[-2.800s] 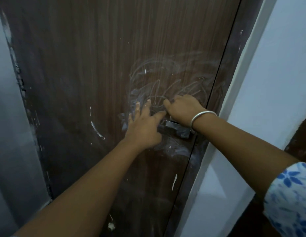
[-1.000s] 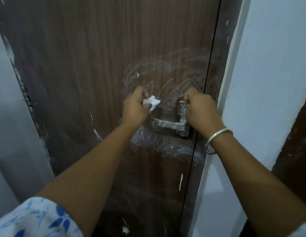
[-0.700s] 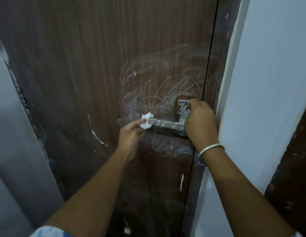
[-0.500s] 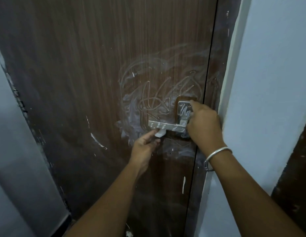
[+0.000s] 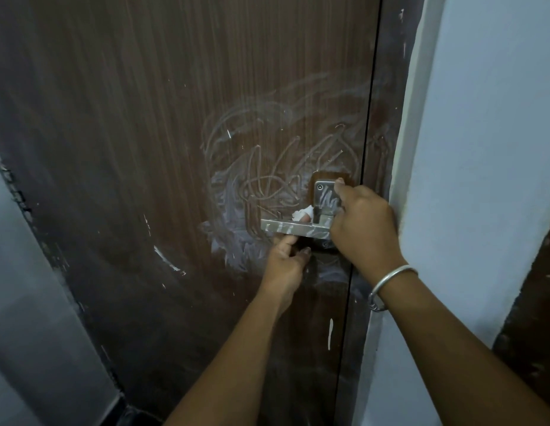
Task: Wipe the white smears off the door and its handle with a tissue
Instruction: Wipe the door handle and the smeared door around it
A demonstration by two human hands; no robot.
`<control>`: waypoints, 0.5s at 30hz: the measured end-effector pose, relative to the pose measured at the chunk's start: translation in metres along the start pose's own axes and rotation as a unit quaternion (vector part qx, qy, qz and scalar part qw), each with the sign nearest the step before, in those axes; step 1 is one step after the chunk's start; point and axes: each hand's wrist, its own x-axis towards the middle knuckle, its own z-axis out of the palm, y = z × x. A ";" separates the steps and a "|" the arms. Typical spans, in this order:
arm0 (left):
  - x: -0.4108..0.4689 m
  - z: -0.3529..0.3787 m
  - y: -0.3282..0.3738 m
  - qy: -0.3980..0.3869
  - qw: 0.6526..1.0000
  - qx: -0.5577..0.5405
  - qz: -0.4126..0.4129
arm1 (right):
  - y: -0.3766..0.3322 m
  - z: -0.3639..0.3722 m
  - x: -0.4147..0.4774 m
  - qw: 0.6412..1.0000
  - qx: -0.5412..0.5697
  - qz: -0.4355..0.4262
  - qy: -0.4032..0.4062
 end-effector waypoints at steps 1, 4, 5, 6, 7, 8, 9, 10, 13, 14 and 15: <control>-0.001 -0.001 -0.001 -0.006 0.998 0.054 0.023 | 0.000 0.000 0.000 1.000 0.001 0.000 0.002; -0.002 -0.005 -0.001 -0.026 0.980 0.166 0.110 | 0.000 0.000 0.000 1.000 0.006 0.000 0.010; 0.000 -0.006 -0.001 -0.027 0.974 0.186 0.129 | 0.000 0.000 0.000 1.000 0.006 -0.001 0.012; 0.001 -0.008 -0.001 -0.028 0.968 0.204 0.143 | 0.000 0.000 0.000 1.000 0.004 -0.002 0.012; 0.000 -0.010 -0.002 -0.031 0.964 0.218 0.149 | 0.000 0.000 0.000 1.000 0.001 -0.003 0.011; -0.001 -0.011 -0.003 -0.039 0.963 0.224 0.147 | 0.000 0.001 0.000 1.000 0.001 -0.005 0.010; -0.004 -0.012 -0.005 -0.049 0.964 0.223 0.139 | 0.000 0.001 0.000 1.000 0.001 -0.007 0.010; -0.007 -0.012 -0.006 -0.058 0.966 0.215 0.130 | 0.001 0.000 0.000 1.000 0.001 -0.009 0.010; -0.010 -0.013 -0.007 -0.064 0.972 0.193 0.116 | 0.001 0.000 -0.001 1.000 -0.003 -0.016 0.010; -0.008 -0.012 -0.005 -0.061 0.973 0.188 0.116 | 0.001 0.001 -0.001 1.000 -0.004 -0.016 0.010; -0.007 -0.010 -0.002 -0.054 0.976 0.180 0.114 | 0.001 0.001 -0.001 1.000 -0.005 -0.017 0.010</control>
